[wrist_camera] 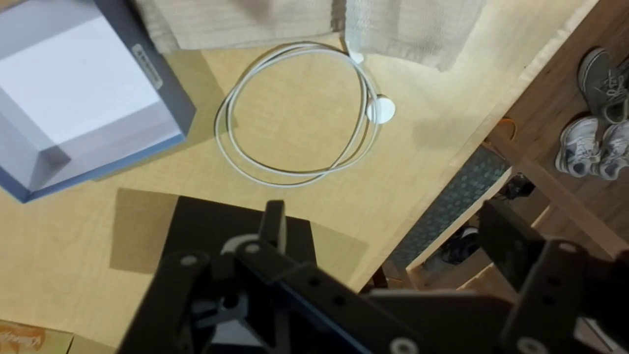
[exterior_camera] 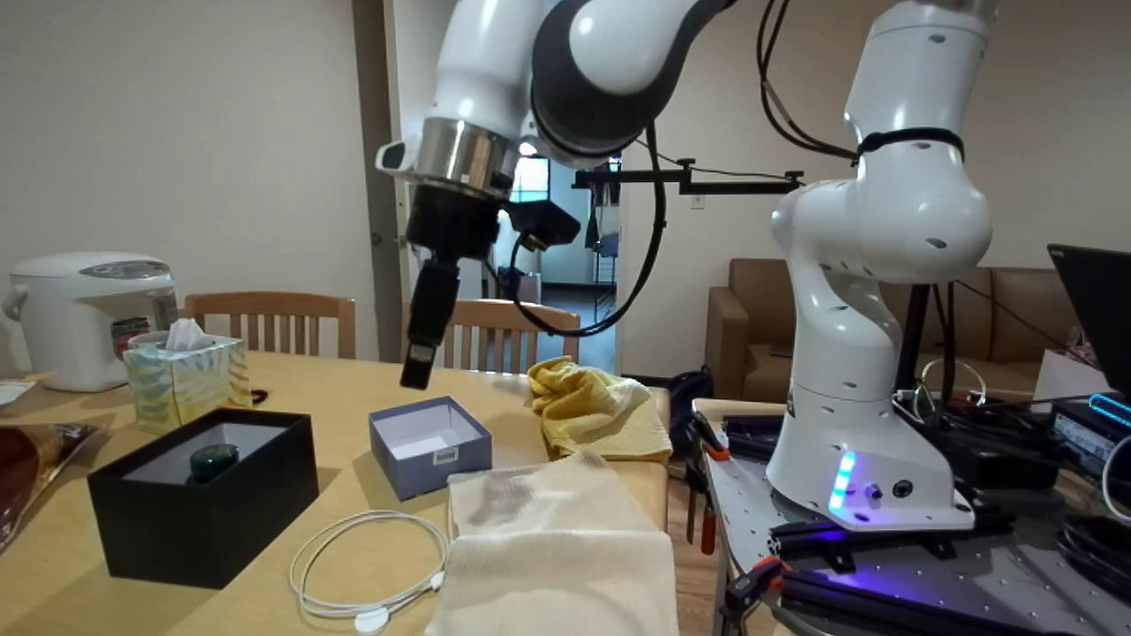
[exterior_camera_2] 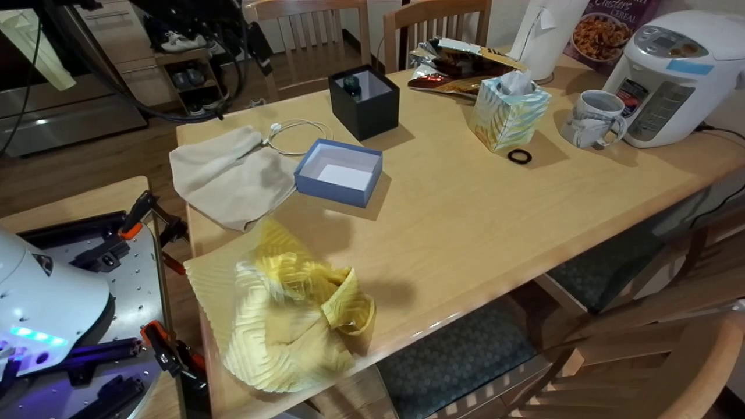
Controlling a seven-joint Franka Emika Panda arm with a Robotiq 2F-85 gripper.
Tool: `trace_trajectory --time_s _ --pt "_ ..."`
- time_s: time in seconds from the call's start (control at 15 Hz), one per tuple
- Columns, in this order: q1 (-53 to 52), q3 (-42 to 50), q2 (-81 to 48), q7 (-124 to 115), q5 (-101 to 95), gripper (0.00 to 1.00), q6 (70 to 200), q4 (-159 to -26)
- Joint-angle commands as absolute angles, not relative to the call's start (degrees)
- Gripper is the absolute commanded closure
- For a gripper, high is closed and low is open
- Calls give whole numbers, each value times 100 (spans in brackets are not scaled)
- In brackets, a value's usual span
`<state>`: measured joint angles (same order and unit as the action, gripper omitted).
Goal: Put the cable in the black box
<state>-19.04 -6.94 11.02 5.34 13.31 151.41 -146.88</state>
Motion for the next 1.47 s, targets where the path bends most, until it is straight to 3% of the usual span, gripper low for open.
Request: trace_trajectory --time_s 0.0,0.53,0.8,1.4 --pt "-1785 -1049 -90 152 1171 0 15175 -13898" --pt "-2328 -923 -1857 -2296 -1273 0 14257 -12244" --pt "-2488 -861 -2196 -2691 -1254 0 13669 -11699" --pt "-2512 -459 -2594 -4468 -994 0 13727 -11646"
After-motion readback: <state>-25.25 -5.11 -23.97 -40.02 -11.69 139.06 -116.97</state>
